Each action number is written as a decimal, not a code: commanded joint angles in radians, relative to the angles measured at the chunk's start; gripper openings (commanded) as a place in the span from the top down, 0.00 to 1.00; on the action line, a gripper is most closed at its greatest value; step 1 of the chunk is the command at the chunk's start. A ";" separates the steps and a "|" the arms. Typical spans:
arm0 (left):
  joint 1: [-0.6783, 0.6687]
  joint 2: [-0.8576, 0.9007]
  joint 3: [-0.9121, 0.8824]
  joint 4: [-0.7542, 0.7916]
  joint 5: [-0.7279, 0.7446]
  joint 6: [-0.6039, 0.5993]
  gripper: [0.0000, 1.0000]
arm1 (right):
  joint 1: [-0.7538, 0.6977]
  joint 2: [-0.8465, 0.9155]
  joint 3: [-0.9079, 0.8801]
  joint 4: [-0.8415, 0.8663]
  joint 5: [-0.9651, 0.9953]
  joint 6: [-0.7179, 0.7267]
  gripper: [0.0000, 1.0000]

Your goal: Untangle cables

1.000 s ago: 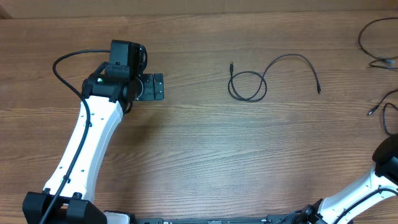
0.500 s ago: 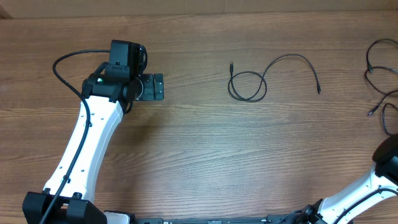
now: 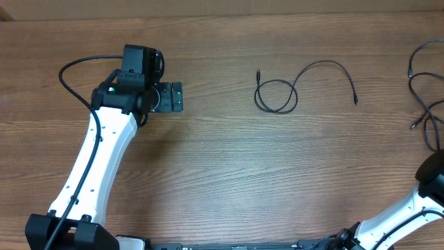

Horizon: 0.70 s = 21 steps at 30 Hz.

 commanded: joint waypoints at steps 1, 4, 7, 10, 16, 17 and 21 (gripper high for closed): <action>0.004 -0.013 0.008 0.003 -0.013 0.022 0.00 | 0.023 -0.013 -0.002 -0.044 -0.170 -0.082 0.00; 0.004 -0.013 0.008 0.003 -0.013 0.022 0.00 | 0.059 -0.013 -0.002 -0.098 -0.167 -0.152 0.00; 0.004 -0.013 0.008 0.004 -0.013 0.022 0.00 | 0.108 -0.013 -0.002 -0.135 -0.167 -0.217 0.00; 0.004 -0.013 0.008 0.003 -0.013 0.022 0.00 | 0.162 -0.013 -0.002 -0.167 -0.167 -0.229 0.00; 0.004 -0.013 0.008 0.004 -0.013 0.022 0.00 | 0.278 -0.013 -0.002 -0.209 -0.151 -0.229 0.00; 0.004 -0.013 0.008 0.003 -0.013 0.022 0.00 | 0.303 -0.013 -0.002 -0.219 -0.125 -0.229 0.00; 0.004 -0.013 0.008 0.003 -0.013 0.022 0.00 | 0.383 -0.013 -0.002 -0.277 -0.008 -0.230 0.00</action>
